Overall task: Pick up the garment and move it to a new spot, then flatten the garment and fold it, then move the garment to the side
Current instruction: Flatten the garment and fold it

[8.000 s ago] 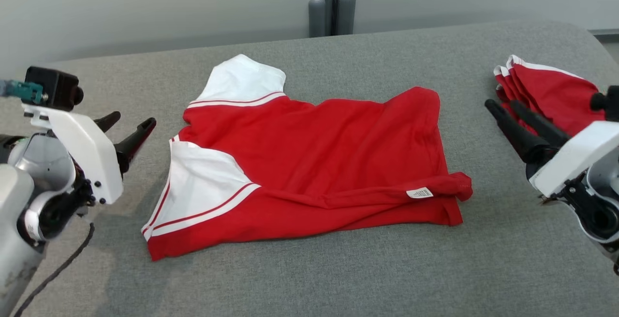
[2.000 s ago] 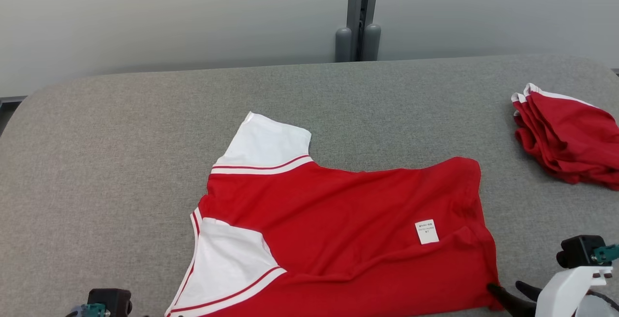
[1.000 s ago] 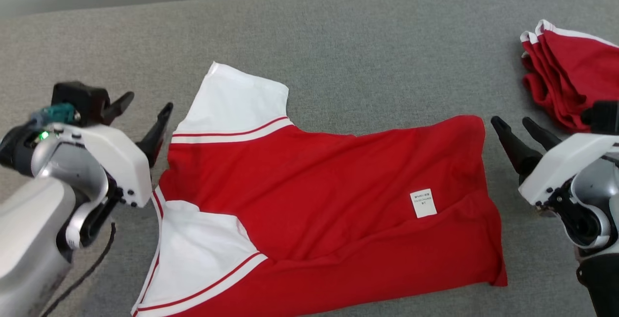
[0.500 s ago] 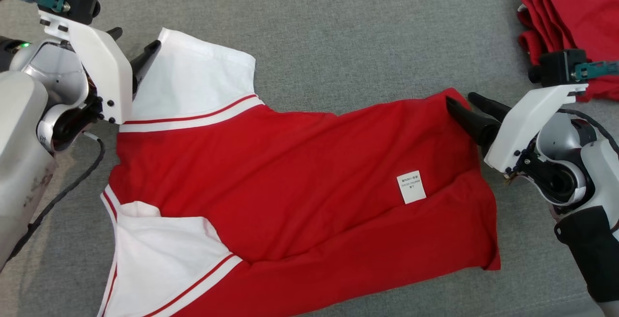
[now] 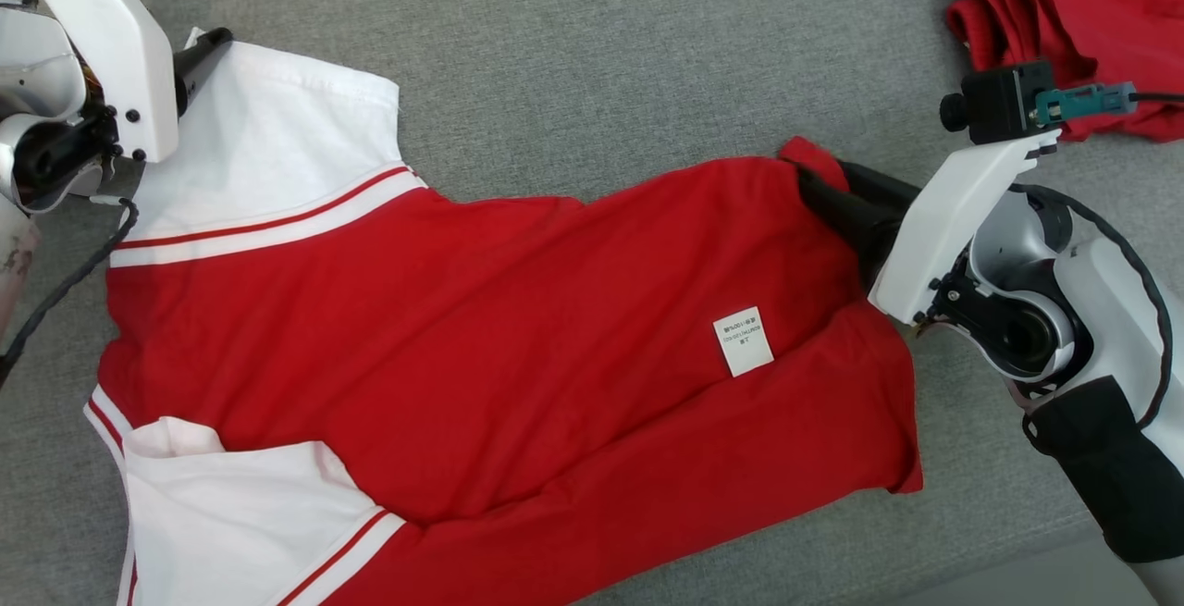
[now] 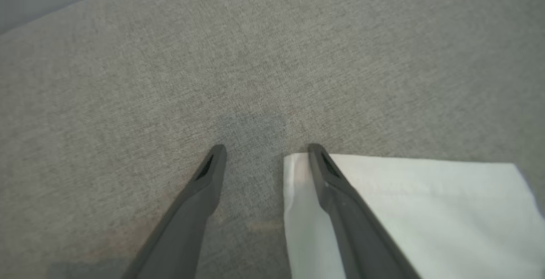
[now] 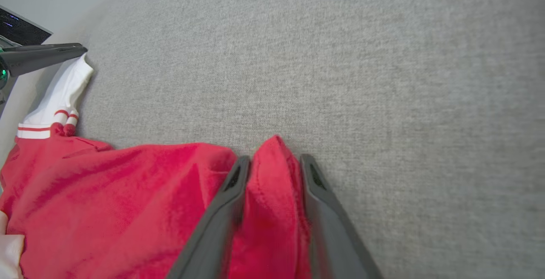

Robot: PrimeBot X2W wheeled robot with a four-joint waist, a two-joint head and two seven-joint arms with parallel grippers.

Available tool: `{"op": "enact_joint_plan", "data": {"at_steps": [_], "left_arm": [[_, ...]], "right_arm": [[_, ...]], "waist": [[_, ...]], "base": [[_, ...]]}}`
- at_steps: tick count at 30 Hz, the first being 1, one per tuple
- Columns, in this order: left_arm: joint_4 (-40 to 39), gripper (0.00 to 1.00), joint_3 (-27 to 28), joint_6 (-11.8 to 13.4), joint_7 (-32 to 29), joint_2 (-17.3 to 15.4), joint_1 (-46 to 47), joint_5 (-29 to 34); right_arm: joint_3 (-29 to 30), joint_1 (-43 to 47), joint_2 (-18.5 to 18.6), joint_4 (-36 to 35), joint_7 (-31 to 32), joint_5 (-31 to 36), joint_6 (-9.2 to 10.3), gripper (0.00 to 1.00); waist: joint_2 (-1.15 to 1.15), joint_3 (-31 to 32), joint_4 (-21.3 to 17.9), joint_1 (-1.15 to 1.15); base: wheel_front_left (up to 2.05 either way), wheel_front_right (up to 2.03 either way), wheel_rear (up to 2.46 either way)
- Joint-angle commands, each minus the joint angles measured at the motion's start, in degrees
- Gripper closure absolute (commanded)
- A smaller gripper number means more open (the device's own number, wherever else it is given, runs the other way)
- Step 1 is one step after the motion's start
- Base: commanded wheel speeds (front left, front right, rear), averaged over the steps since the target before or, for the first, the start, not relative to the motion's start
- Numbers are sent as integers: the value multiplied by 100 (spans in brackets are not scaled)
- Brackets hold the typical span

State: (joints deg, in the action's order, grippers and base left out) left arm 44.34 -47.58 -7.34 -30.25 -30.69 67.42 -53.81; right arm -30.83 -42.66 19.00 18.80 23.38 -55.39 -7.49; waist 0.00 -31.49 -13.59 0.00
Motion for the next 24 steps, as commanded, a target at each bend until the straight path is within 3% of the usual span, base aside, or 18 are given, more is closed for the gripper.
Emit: {"op": "enact_joint_plan", "data": {"at_steps": [1,2,3,4,8,24], "left_arm": [[135,29,-108,-15,-206,73,-184,-124],[124,54,-148,-17,-291,84,-199,-193],[90,82,-194,-18,-344,73,-212,-227],[57,100,-234,-21,-379,53,-214,-282],[-89,100,-326,-20,-458,37,-226,-443],[-470,100,-662,-16,306,-149,-264,-808]], "right_arm": [[-117,4,52,16,-55,-83,-1,91],[-159,-13,86,19,-108,-113,-1,100],[-198,-27,127,29,-146,-147,-1,100],[-230,-34,172,46,-198,-180,-1,100],[-315,-55,269,97,-329,-266,-1,100],[-658,-90,450,801,-1413,-473,-1,100]], "waist": [[0,0,-18,0],[0,9,-15,0],[0,24,-7,0],[0,43,8,0],[0,116,69,0],[0,894,421,0]], "base": [[0,0,0],[0,0,0],[0,0,0],[0,0,0],[0,0,0],[0,0,0]]}}
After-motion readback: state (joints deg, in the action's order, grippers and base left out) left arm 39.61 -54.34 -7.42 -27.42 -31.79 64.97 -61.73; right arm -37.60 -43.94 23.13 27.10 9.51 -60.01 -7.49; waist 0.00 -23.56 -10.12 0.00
